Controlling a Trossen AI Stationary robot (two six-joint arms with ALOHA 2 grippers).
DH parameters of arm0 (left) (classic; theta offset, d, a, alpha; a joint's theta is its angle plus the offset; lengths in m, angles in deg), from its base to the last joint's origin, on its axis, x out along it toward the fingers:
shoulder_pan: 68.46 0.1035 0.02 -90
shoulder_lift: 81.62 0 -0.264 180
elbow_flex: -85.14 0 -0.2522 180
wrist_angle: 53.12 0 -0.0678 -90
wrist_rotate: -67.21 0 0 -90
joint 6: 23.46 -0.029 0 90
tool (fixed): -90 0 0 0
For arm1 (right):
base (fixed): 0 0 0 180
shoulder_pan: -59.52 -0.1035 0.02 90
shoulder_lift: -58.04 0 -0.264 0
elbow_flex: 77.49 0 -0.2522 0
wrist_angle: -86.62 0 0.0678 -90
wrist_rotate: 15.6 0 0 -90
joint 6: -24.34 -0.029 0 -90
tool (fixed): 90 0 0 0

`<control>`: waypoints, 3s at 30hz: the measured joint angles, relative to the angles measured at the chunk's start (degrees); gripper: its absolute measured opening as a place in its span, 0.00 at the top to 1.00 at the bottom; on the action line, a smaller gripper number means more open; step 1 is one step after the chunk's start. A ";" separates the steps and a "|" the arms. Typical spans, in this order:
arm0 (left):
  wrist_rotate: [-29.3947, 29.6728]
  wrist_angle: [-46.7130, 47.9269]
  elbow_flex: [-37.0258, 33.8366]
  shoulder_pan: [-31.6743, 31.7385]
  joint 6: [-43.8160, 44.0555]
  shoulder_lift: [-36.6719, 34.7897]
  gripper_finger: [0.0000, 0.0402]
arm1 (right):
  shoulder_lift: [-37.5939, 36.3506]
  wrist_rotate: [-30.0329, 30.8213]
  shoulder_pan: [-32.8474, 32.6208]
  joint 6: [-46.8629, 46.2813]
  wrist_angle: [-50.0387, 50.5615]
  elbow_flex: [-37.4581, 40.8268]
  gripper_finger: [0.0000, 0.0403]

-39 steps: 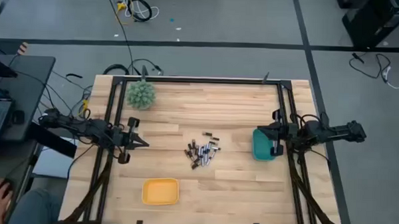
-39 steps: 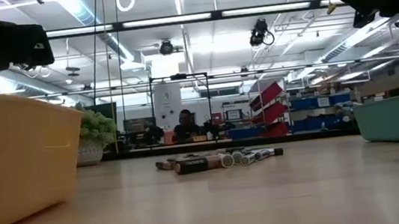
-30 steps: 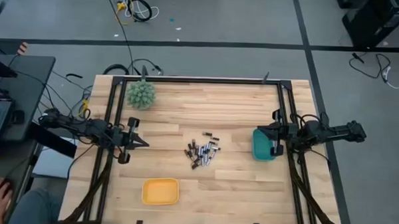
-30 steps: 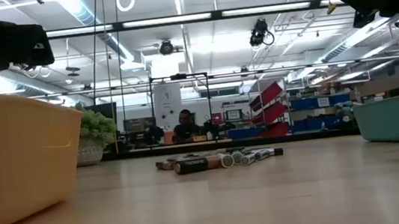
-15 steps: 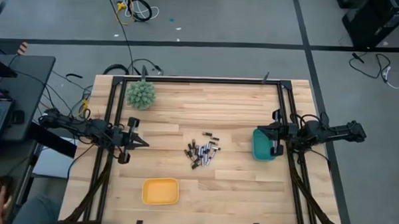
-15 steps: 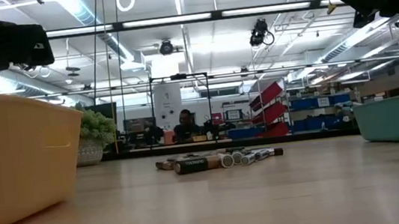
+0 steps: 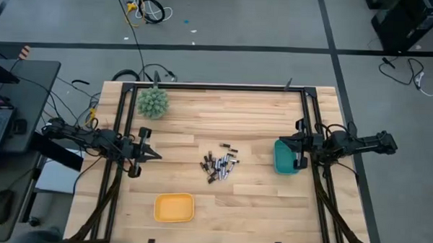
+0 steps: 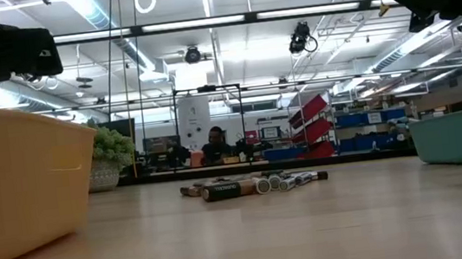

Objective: Sort batteries

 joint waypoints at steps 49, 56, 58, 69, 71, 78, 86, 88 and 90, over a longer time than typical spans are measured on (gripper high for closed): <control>-0.01 0.02 0.00 -0.02 0.00 0.00 0.99 | 0.00 -0.02 0.02 0.00 0.00 0.02 1.00; 0.00 0.02 0.00 -0.01 0.00 -0.01 0.99 | 0.00 -0.01 0.02 0.00 0.00 0.00 1.00; 0.00 0.00 0.00 -0.02 0.00 -0.02 0.99 | 0.00 -0.02 0.02 0.00 0.00 0.02 1.00; -0.02 0.00 0.00 0.00 0.00 0.00 0.99 | 0.00 -0.02 0.00 0.00 0.00 0.00 1.00; 0.00 0.00 0.00 -0.01 0.00 0.00 0.99 | 0.00 -0.01 0.02 0.00 0.00 0.00 1.00; 0.30 0.00 0.00 -0.02 0.00 0.00 0.99 | 0.00 -0.02 0.02 0.00 0.00 0.02 1.00; 7.94 -0.44 -0.02 0.00 0.00 0.00 0.99 | 0.00 0.00 0.00 -0.02 0.00 0.00 1.00; 7.96 -0.44 0.00 0.00 0.00 0.00 0.99 | 0.00 0.00 0.02 0.00 0.00 0.00 1.00; 7.96 -0.42 0.00 0.00 0.00 0.00 0.99 | 0.00 -0.01 0.02 0.00 0.00 0.02 1.00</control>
